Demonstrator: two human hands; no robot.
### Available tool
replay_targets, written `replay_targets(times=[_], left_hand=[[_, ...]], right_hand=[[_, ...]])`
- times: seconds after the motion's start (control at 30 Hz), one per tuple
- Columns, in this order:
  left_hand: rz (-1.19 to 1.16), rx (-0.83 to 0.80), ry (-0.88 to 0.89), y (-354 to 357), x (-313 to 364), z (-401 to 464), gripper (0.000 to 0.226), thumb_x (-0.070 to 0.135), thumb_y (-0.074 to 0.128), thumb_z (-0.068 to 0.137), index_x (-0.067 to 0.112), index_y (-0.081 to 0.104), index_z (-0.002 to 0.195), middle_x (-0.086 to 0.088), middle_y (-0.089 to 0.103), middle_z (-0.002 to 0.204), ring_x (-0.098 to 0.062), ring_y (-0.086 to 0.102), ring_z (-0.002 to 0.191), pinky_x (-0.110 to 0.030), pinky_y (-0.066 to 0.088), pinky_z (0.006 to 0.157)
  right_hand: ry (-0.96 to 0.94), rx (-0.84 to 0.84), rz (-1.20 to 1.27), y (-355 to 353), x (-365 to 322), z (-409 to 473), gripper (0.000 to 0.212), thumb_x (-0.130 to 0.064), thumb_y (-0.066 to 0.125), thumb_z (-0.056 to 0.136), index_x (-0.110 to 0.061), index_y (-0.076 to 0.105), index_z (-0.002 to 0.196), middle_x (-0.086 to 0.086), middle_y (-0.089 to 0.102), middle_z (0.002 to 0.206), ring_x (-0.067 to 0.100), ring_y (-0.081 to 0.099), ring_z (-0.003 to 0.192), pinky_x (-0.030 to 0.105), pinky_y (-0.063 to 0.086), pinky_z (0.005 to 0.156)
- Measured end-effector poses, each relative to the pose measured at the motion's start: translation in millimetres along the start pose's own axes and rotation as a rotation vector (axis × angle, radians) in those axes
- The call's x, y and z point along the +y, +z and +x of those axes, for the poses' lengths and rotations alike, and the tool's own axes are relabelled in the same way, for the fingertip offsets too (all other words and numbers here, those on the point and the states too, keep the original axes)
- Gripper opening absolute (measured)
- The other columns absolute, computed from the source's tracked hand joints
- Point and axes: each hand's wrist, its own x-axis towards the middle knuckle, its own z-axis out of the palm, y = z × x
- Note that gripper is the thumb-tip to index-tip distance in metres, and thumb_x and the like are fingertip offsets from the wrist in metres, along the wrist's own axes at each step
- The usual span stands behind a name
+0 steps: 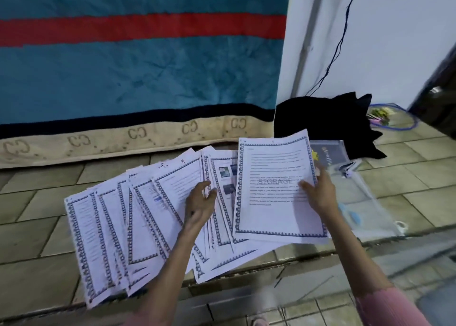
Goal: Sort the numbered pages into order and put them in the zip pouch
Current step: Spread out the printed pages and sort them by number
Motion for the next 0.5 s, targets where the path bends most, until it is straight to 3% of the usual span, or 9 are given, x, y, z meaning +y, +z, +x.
replay_targets(times=[0.1,0.23,0.33,0.4,0.5], left_hand=[[0.135,0.033,0.008,10.9,-11.8,2.2,0.039,0.018,0.054,0.092,0.008,0.051,0.130,-0.012,0.046,0.140,-0.026,0.047,0.126,-0.019,0.034,0.090],[0.187,0.089,0.030,17.3,-18.7,0.2,0.034,0.008,0.060,0.086,0.004,0.059,0.120,-0.015,0.052,0.133,-0.026,0.046,0.126,-0.030,0.037,0.106],[0.214,0.138,0.034,18.8,-17.7,-0.7,0.036,0.005,0.060,0.085,0.004,0.058,0.121,-0.014,0.053,0.133,-0.025,0.048,0.125,-0.026,0.036,0.106],[0.182,0.168,0.006,18.0,-15.1,0.4,0.041,0.004,0.057,0.087,0.004,0.053,0.127,-0.014,0.051,0.136,-0.025,0.051,0.122,-0.019,0.036,0.097],[0.060,0.191,-0.084,15.8,-11.3,4.4,0.051,0.008,0.058,0.088,0.008,0.042,0.136,-0.015,0.050,0.138,-0.026,0.054,0.118,-0.020,0.039,0.092]], right_hand=[[-0.020,0.016,-0.229,-20.3,33.9,7.2,0.062,0.001,0.054,0.088,-0.018,0.031,0.142,0.024,0.054,0.127,0.041,0.058,0.104,0.033,0.039,0.071],[0.037,0.005,-0.510,-29.3,57.3,19.4,0.049,-0.002,0.053,0.088,-0.017,0.047,0.135,0.019,0.039,0.139,0.040,0.049,0.114,0.044,0.046,0.079],[-0.007,0.064,-0.729,-21.9,57.4,23.2,0.047,0.006,0.051,0.083,-0.009,0.053,0.128,0.019,0.028,0.148,0.040,0.028,0.132,0.051,0.034,0.099],[-0.044,0.058,-0.791,-9.0,43.0,20.4,0.054,0.010,0.047,0.081,-0.009,0.048,0.132,0.018,0.019,0.153,0.039,0.015,0.139,0.052,0.021,0.108],[-0.266,-0.084,-0.674,26.7,12.7,4.9,0.052,0.001,0.044,0.088,-0.014,0.043,0.137,0.014,0.025,0.153,0.034,0.017,0.141,0.052,0.019,0.111]])
